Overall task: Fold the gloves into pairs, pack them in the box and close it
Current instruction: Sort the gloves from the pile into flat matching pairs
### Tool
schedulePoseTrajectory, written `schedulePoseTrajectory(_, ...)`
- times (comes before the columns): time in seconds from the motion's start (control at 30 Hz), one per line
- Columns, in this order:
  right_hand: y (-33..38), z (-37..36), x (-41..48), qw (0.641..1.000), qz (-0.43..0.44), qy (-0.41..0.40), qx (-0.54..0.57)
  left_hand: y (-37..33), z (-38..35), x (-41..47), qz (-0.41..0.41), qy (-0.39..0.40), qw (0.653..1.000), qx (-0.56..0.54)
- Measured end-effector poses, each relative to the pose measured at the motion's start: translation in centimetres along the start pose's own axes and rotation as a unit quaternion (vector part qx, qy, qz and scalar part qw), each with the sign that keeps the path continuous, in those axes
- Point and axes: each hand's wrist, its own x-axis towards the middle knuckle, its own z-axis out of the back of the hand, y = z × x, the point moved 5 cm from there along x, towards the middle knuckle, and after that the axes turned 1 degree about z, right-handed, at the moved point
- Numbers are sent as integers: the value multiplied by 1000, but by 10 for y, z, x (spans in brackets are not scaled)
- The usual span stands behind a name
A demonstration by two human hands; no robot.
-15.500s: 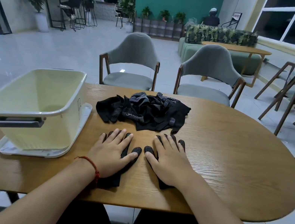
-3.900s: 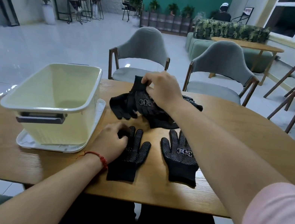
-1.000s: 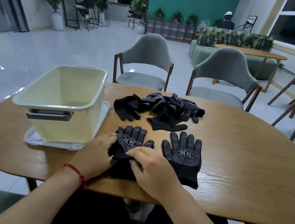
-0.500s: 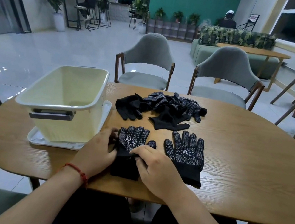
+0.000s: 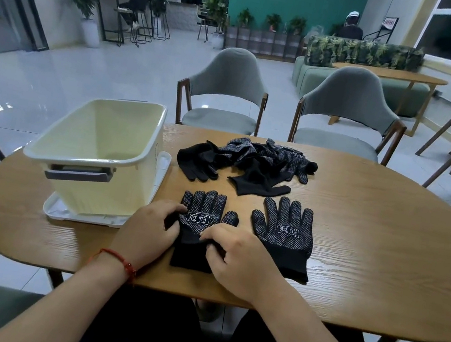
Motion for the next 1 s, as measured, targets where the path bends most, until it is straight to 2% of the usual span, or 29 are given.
schedulePoseTrajectory(0.3,-1,-4,0,1000,0,25,-3,3,-3,1,10,-2,1000,4)
schedulePoseTrajectory(0.4,-1,-2,-1,999,-5,42,6,5,-2,3,27,-25,999,-21)
schedulePoseTrajectory(0.47,-1,-1,-1,999,-9,45,19,1,0,2,7,-20,999,-39)
schedulePoseTrajectory(0.57,-2,2,0,999,-20,15,31,-10,-2,-4,-48,46,997,-32)
schedulePoseTrajectory(0.67,-10,0,1,998,-41,-32,-19,-15,-6,-7,-79,86,993,1)
schedulePoseTrajectory(0.83,-20,-4,3,986,-102,-39,-122,-13,-6,-6,-92,96,991,5)
schedulePoseTrajectory(1.0,-26,3,2,977,-164,-70,-115,-30,7,-10,-125,67,989,-31)
